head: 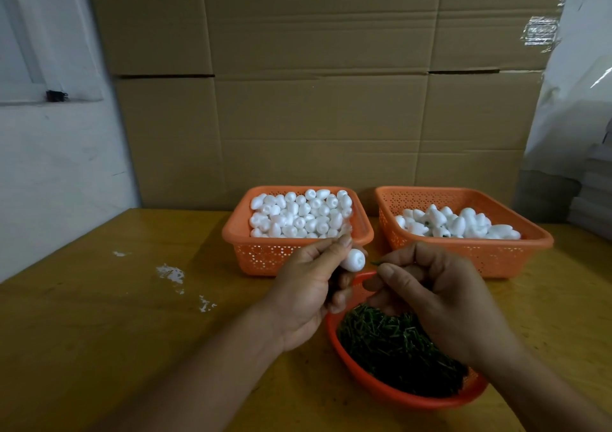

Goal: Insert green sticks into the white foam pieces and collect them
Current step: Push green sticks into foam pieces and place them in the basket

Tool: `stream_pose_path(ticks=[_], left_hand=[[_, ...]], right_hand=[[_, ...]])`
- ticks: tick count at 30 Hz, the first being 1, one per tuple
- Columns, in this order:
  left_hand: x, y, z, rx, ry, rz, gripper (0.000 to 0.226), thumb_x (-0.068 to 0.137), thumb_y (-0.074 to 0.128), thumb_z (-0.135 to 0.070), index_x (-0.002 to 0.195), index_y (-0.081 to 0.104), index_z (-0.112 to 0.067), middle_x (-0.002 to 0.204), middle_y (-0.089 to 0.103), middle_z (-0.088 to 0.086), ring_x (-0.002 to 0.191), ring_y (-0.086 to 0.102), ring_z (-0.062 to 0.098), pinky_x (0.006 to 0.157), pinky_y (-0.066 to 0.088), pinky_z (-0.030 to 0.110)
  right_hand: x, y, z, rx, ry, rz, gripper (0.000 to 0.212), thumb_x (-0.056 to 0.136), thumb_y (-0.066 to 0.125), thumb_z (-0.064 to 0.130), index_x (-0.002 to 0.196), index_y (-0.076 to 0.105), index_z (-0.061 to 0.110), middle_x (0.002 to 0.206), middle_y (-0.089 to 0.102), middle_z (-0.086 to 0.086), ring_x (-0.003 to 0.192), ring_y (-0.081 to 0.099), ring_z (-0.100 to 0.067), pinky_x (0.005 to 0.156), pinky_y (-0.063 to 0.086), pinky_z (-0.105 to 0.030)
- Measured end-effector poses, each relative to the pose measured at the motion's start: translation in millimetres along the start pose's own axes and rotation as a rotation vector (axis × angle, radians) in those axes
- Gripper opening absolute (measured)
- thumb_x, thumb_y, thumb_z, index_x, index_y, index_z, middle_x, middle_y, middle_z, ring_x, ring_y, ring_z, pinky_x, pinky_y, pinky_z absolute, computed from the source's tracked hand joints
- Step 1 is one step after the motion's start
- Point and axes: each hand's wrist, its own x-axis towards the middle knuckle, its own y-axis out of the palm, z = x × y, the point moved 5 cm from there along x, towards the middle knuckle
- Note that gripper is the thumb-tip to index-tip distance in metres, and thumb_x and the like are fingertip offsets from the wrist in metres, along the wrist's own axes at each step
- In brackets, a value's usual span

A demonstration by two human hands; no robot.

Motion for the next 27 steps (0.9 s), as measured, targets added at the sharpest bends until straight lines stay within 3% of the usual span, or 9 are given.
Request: stream_pose_path(ticks=[7, 17, 22, 27], left_hand=[[-1.5, 4.6, -0.7, 0.017, 0.015, 0.053, 0.031, 0.086, 0.06, -0.045, 0.084, 0.069, -0.015, 0.058, 0.044, 0.0, 0.044, 0.038, 0.01, 0.043, 0.028, 0.021], [-4.2, 7.9, -1.4, 0.016, 0.034, 0.088, 0.028, 0.084, 0.064, -0.046, 0.081, 0.072, -0.019, 0.057, 0.043, 0.0, 0.044, 0.039, 0.01, 0.045, 0.026, 0.023], [-3.4, 6.9, -0.8, 0.026, 0.054, 0.064, 0.03, 0.08, 0.067, -0.046, 0.08, 0.07, -0.016, 0.056, 0.042, 0.0, 0.042, 0.038, 0.008, 0.043, 0.026, 0.021], [-3.1, 8.0, -1.4, -0.014, 0.071, 0.096, 0.025, 0.081, 0.078, -0.036, 0.084, 0.07, -0.012, 0.061, 0.046, 0.002, 0.047, 0.044, 0.01, 0.045, 0.032, 0.02]], right_hand=[[-2.8, 4.6, -1.0, -0.078, -0.08, -0.025, 0.021, 0.083, 0.065, 0.03, 0.09, 0.07, 0.011, 0.079, 0.078, -0.001, 0.069, 0.076, -0.015, 0.06, 0.06, -0.024], [-7.1, -0.9, 5.9, -0.197, -0.163, -0.199, 0.016, 0.075, 0.073, 0.044, 0.075, 0.072, 0.028, 0.063, 0.072, -0.002, 0.05, 0.068, -0.015, 0.049, 0.056, -0.042], [-9.6, -0.7, 10.4, -0.232, -0.225, -0.187, 0.008, 0.078, 0.075, 0.037, 0.082, 0.078, 0.031, 0.064, 0.071, 0.011, 0.054, 0.067, -0.011, 0.048, 0.053, -0.025], [-9.1, -1.5, 8.2, -0.31, -0.214, -0.193, 0.019, 0.085, 0.077, 0.014, 0.086, 0.078, 0.033, 0.063, 0.071, 0.013, 0.051, 0.066, -0.011, 0.046, 0.053, -0.03]])
